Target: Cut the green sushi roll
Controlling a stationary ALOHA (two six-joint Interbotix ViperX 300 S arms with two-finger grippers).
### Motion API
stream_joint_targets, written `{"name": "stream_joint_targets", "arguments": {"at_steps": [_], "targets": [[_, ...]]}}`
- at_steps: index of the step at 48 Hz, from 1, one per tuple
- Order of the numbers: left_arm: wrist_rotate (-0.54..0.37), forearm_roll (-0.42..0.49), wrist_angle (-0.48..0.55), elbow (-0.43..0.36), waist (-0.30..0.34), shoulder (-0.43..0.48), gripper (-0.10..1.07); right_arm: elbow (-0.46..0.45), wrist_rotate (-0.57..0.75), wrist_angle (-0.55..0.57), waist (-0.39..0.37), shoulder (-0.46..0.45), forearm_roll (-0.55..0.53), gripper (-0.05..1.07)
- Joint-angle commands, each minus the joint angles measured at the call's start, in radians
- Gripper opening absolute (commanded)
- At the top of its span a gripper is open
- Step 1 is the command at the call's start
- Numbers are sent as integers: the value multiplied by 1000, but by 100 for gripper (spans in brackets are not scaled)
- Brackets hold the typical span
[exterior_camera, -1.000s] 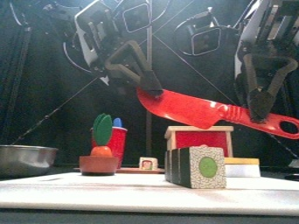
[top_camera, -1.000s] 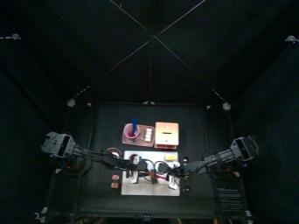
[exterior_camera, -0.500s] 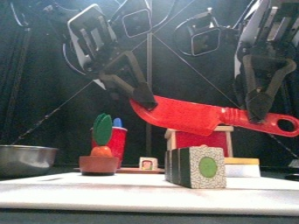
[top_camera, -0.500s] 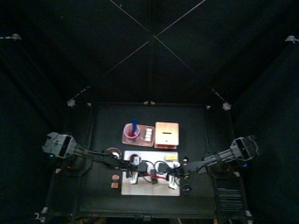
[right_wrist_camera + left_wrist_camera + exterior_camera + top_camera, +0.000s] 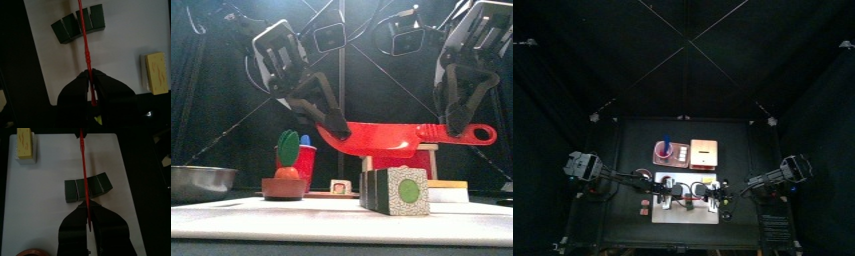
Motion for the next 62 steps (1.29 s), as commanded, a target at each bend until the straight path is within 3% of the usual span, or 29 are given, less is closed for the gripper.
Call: {"name": "stream_joint_targets", "arguments": {"at_steps": [1, 12, 18, 27, 62], "targets": [[3, 14, -40, 15, -3, -18, 37, 11, 3, -55, -11, -41, 0, 48], [3, 26, -270, 124, 6, -32, 37, 63, -3, -187, -31, -48, -12, 48], [5, 25, -334, 158, 6, -29, 37, 100, 0, -285, -31, -43, -34, 47], [5, 25, -333, 160, 6, -21, 37, 141, 3, -353, -71, -41, -67, 45], [2, 23, -333, 107, -15, 41, 37, 204, 5, -341, -84, -112, -43, 45]]}}
